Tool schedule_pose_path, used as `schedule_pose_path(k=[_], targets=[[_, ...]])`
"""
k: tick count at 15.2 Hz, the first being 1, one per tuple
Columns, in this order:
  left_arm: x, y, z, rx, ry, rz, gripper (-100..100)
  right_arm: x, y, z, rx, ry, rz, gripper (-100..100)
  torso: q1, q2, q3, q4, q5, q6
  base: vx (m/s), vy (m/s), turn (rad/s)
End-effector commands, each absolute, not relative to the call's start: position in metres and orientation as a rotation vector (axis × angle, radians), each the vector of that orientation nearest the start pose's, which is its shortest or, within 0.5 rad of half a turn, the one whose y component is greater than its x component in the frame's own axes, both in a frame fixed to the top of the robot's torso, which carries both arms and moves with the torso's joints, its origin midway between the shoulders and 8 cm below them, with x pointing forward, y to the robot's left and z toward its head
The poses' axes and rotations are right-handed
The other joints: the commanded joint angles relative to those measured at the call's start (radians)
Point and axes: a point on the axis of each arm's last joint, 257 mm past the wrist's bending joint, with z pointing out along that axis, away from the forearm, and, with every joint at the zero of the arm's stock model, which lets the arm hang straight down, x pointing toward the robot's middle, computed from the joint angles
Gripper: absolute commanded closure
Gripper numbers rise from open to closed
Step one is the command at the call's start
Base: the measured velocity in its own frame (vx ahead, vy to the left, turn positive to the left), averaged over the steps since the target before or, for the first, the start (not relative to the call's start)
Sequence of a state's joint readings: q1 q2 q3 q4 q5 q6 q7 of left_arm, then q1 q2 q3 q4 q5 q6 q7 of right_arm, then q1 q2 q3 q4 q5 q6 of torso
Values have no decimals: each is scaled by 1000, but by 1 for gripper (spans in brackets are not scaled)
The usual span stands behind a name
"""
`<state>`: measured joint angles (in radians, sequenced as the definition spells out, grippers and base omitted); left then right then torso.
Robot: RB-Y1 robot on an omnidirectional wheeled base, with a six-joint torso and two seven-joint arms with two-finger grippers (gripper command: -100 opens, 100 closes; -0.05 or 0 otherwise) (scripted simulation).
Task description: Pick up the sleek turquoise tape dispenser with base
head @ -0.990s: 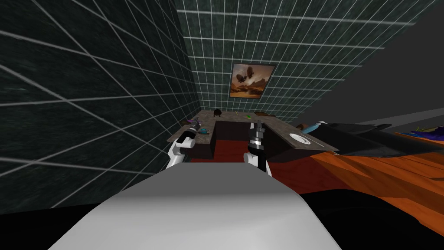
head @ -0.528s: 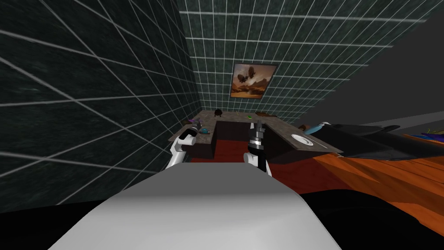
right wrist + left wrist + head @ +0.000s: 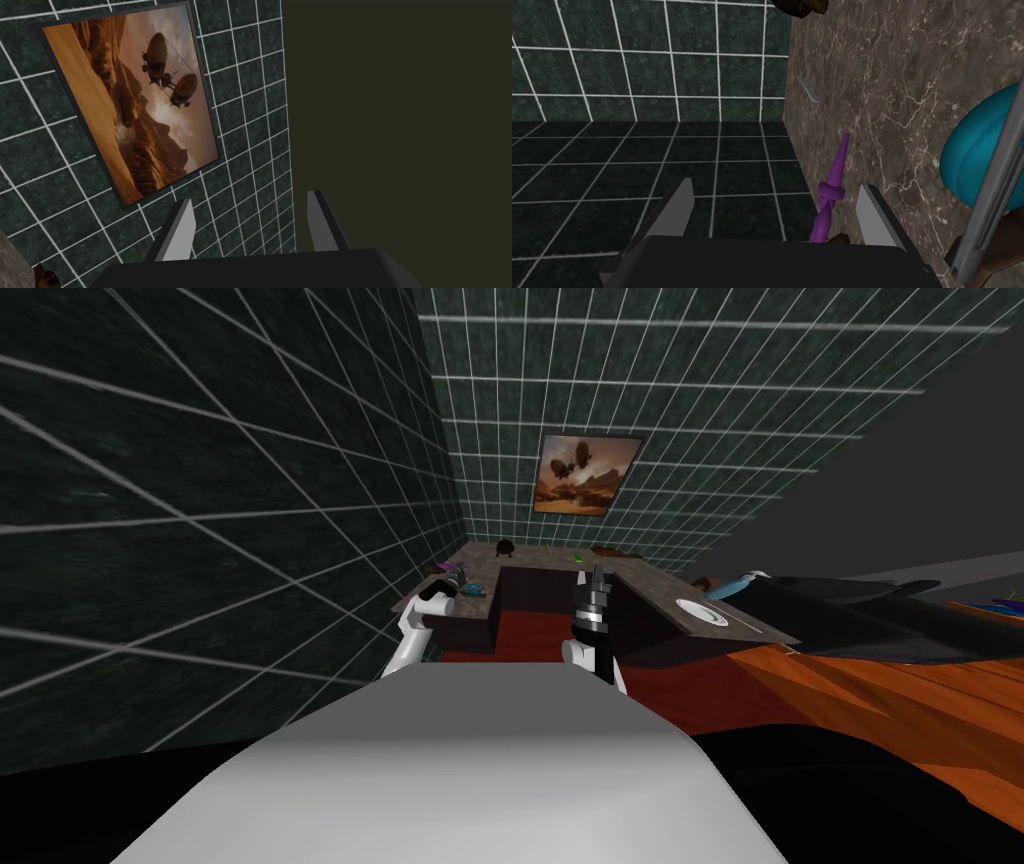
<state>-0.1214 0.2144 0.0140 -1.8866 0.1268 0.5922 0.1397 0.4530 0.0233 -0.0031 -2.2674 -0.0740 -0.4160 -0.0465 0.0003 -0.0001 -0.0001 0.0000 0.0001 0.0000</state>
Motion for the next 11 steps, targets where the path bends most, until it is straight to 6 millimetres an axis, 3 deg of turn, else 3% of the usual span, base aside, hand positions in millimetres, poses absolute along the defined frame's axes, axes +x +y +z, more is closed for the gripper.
schedule_pose_path(k=[1,11], targets=[[570,248,-157,-1389,1366,-1167,-100,362,-288,18,782,568,1396,0,0,0,0,0,0,0,-1,8,29],[584,246,-191,-1569,1465,-1079,-100,362,-288,18,782,568,1396,0,0,0,0,0,0,0,-1,6,23]])
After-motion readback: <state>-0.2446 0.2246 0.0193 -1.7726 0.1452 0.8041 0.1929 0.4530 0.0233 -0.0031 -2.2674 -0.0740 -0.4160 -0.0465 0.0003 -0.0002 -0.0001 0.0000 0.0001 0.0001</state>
